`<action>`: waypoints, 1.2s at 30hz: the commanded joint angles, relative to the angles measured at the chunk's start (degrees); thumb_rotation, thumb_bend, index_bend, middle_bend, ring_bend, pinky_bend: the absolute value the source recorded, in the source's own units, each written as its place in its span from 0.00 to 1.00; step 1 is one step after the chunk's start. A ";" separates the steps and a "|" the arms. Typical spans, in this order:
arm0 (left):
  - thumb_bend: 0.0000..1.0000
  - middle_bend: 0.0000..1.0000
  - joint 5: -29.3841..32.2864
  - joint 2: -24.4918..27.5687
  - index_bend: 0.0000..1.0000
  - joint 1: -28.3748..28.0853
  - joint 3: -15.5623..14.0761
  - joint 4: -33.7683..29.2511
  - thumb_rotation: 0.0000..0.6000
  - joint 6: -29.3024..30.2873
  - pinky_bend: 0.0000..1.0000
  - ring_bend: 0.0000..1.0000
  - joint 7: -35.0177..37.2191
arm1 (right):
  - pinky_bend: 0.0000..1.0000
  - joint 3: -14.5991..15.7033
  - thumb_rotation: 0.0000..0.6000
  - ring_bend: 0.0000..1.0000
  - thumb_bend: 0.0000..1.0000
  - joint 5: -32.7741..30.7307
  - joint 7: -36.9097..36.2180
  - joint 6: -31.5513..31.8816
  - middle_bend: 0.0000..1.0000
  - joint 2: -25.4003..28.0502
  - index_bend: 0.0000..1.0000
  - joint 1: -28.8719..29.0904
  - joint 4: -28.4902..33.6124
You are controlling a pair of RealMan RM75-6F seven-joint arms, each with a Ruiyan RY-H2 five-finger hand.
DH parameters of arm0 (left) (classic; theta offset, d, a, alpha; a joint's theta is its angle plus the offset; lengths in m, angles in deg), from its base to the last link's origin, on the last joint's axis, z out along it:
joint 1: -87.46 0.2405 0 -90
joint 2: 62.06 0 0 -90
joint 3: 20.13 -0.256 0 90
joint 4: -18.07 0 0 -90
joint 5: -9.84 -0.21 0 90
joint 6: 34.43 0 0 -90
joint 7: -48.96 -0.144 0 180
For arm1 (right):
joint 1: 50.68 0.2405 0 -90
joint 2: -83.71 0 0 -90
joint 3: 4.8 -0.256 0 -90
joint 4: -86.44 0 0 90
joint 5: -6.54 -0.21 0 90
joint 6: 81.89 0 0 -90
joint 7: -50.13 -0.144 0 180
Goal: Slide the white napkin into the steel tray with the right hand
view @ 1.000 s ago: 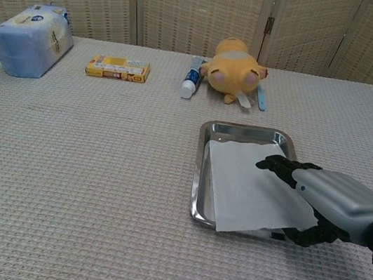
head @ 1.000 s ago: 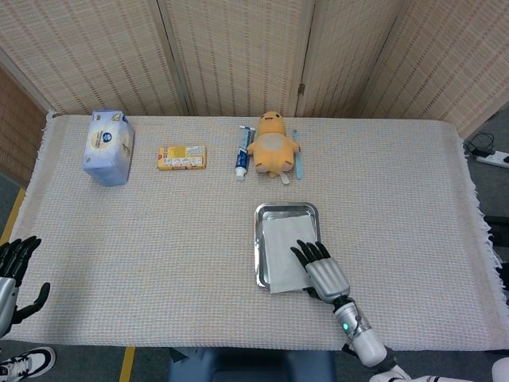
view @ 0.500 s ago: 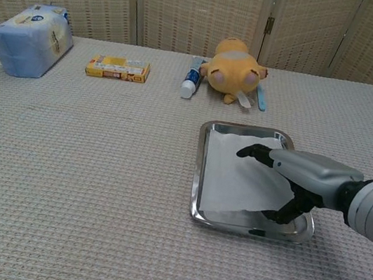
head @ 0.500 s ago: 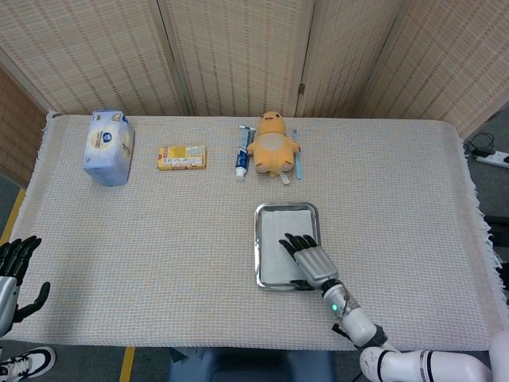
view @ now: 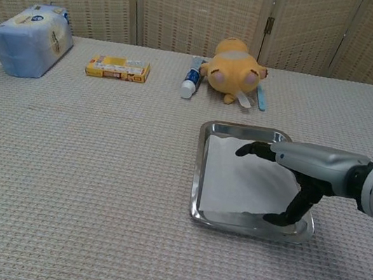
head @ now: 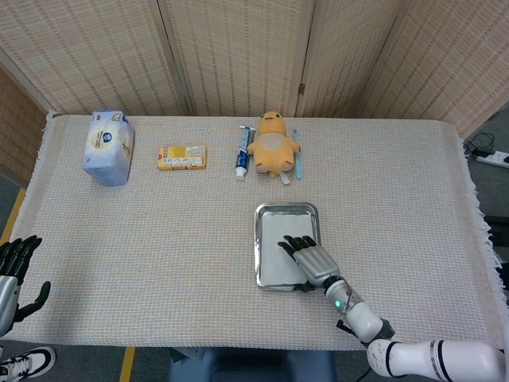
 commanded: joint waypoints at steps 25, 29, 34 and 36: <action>0.49 0.10 -0.36 0.06 0.06 -0.12 -0.19 -0.20 1.00 -0.12 0.05 0.00 0.21 | 0.00 2.46 1.00 0.00 0.32 -11.68 1.35 2.26 0.00 0.17 0.00 10.13 1.99; 0.49 0.10 -0.19 0.30 0.06 0.12 -0.09 -0.04 1.00 0.31 0.05 0.00 0.81 | 0.00 2.09 1.00 0.00 0.32 -8.81 -2.93 1.86 0.00 2.91 0.00 8.79 4.19; 0.49 0.10 -0.36 0.29 0.06 0.08 -0.16 -0.08 1.00 0.25 0.05 0.00 0.97 | 0.00 2.68 1.00 0.00 0.32 1.58 -11.12 2.83 0.00 7.12 0.00 4.03 7.12; 0.49 0.10 -0.35 0.17 0.06 -0.04 -0.20 -0.09 1.00 -0.03 0.05 0.00 0.60 | 0.00 3.21 1.00 0.00 0.32 6.06 -13.33 3.91 0.00 8.39 0.00 2.31 7.61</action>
